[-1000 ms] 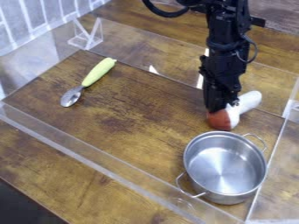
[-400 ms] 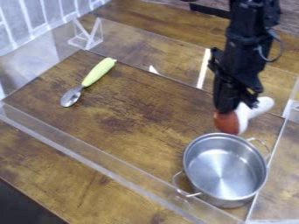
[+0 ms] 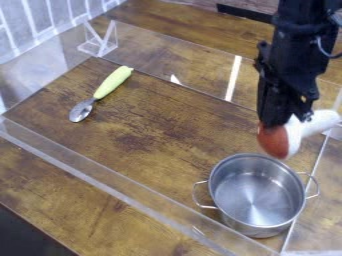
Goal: Put the mushroom in the silver pot
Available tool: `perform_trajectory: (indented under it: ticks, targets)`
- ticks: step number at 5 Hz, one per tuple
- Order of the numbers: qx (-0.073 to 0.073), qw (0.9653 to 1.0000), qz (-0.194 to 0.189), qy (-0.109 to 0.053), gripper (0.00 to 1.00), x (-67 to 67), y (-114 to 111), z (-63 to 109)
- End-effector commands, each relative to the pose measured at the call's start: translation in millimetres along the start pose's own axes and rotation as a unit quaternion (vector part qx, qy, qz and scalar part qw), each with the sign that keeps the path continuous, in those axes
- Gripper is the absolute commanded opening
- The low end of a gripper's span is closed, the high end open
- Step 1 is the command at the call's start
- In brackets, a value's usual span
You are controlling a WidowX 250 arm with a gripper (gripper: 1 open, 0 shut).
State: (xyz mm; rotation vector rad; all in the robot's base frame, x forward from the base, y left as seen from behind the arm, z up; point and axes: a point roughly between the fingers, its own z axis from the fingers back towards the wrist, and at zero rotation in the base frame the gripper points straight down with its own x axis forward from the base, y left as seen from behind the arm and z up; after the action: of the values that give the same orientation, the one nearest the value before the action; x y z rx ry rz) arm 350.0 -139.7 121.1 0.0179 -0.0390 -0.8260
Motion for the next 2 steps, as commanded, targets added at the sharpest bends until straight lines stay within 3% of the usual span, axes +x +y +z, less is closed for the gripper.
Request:
perform_trajectory:
  ticks: [1, 2]
  targets:
    - [0.009, 0.9985, 0.003, -0.054, 0.0, -12.8, -28.8, 36.8]
    - [-0.01, 0.998, 0.017, -0.06, 0.0, -21.8, -42.3, 32.1]
